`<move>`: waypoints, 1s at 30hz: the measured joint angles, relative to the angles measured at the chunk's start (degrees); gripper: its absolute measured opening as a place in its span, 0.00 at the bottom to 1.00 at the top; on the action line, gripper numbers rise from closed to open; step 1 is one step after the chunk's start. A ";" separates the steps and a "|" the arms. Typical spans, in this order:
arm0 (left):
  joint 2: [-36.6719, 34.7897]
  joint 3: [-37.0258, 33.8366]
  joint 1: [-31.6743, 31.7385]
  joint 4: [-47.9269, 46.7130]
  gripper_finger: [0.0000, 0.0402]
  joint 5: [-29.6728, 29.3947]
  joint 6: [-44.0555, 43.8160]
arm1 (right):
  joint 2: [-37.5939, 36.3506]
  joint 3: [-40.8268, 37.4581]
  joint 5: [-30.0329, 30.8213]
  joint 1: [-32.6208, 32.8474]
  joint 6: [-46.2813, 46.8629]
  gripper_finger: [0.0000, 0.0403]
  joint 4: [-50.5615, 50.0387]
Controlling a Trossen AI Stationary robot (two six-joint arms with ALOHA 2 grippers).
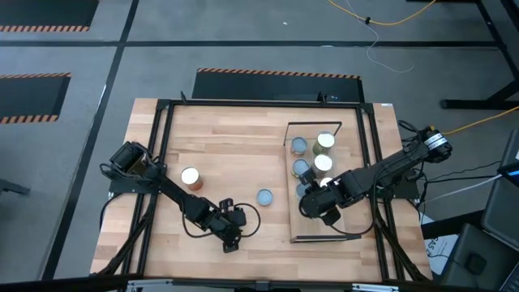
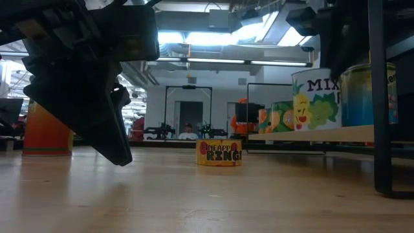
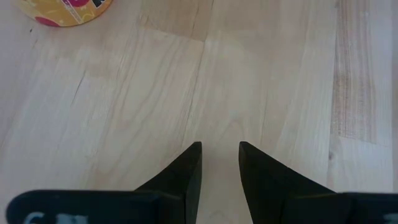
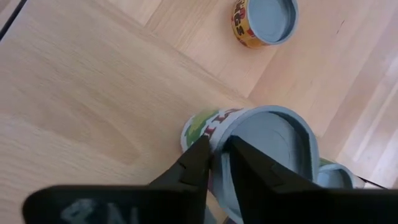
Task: Pick and place cans onto a shelf
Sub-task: Put the canned mixed fruits on the shelf, then put the canned pineapple on the shelf
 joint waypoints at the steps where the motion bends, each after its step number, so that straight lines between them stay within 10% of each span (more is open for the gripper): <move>1: 0.01 0.00 0.00 0.00 0.25 0.01 -0.01 | 0.00 0.00 -0.04 0.00 -0.01 0.18 0.00; 30: 0.00 0.00 -0.02 0.84 0.25 0.04 -0.03 | -0.22 7.61 0.44 0.00 -0.72 0.20 -6.22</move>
